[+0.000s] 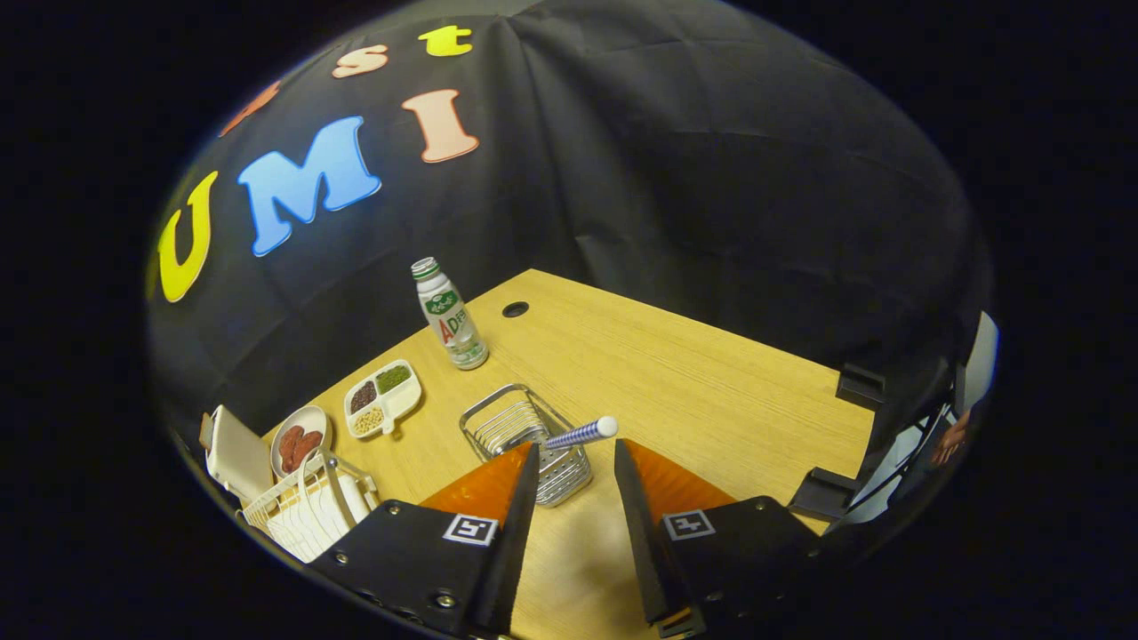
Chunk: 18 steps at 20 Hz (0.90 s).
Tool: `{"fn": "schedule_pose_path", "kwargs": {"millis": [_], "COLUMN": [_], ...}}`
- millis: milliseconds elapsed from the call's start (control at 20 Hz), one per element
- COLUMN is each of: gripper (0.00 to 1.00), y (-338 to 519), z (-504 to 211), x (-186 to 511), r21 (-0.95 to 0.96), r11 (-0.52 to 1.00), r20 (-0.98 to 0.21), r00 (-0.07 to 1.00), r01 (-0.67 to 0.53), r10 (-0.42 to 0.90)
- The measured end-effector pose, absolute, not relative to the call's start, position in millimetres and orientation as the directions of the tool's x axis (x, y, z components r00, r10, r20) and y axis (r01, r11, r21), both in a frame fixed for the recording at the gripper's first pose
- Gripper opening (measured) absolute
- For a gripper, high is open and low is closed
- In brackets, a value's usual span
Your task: Take the plate from the dish rack, then take the spoon from the basket and place it into the plate.
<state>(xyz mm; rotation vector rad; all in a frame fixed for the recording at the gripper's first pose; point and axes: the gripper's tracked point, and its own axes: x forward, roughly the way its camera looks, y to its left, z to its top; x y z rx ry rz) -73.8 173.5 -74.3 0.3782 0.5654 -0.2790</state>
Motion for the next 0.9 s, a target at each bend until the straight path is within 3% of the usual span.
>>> {"fn": "schedule_pose_path", "kwargs": {"millis": [350, 400, 550, 700, 750, 800, 900], "gripper": [0.53, 0.43, 0.38, 0.19, 0.19, 0.11, 0.12], "y": [161.5, 163.6, 166.3, 175.7, 181.8, 181.8, 184.8], "z": [-89.5, -95.0, -95.2, -82.4, -76.1, -78.4, -71.8], "x": [-40.7, -38.7, -35.0, -25.9, -22.6, -20.3, -15.7], "r21": [0.389, 0.393, 0.421, 0.494, 0.511, 0.491, 0.470], "r11": [0.836, 0.831, 0.822, 0.796, 0.795, 0.806, 0.822], "r20": [-0.554, -0.563, -0.556, -0.515, -0.495, -0.504, -0.506], "r00": [0.823, 0.818, 0.825, 0.856, 0.868, 0.862, 0.861], "r01": [0.387, 0.394, 0.384, 0.348, 0.327, 0.330, 0.321], "r10": [-0.124, -0.122, -0.100, -0.055, -0.039, -0.045, -0.047]}}
